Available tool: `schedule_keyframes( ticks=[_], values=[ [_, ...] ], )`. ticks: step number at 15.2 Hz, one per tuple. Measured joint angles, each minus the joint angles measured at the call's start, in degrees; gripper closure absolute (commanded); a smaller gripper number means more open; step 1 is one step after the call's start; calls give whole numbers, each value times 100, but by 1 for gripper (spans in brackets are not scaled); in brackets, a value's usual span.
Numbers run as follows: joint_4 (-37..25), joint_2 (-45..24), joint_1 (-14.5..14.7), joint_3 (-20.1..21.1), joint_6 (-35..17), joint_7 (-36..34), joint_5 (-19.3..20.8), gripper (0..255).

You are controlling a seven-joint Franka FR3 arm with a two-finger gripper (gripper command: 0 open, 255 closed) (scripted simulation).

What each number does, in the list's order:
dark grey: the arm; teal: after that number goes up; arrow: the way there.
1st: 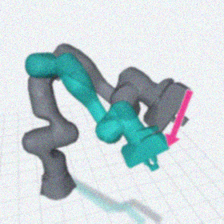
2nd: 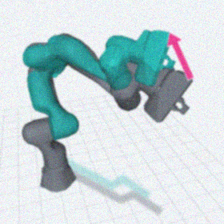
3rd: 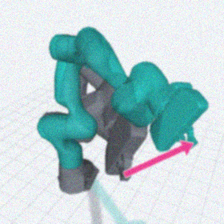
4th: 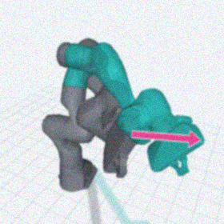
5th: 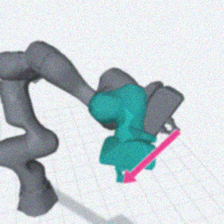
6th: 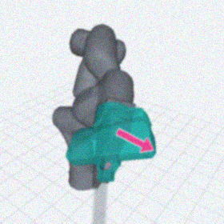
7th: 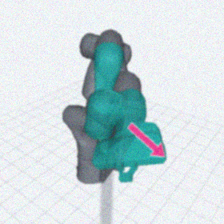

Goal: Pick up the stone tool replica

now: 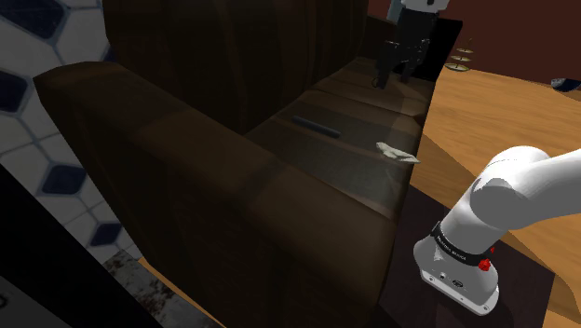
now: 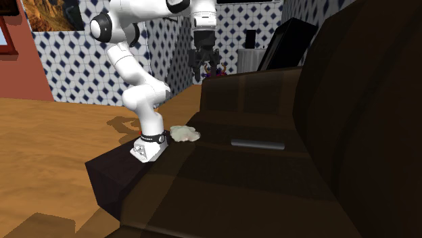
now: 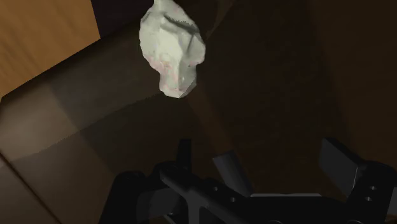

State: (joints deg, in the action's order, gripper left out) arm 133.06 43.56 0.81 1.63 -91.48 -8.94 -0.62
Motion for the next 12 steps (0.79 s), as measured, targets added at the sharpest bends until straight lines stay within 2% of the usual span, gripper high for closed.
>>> schedule_keyframes(
  ticks=[4,12],
  values=[
    [387,59,-36,-101,-290,124,76,0],
    [1830,154,-229,-497,-1511,566,402,0]
  ],
)
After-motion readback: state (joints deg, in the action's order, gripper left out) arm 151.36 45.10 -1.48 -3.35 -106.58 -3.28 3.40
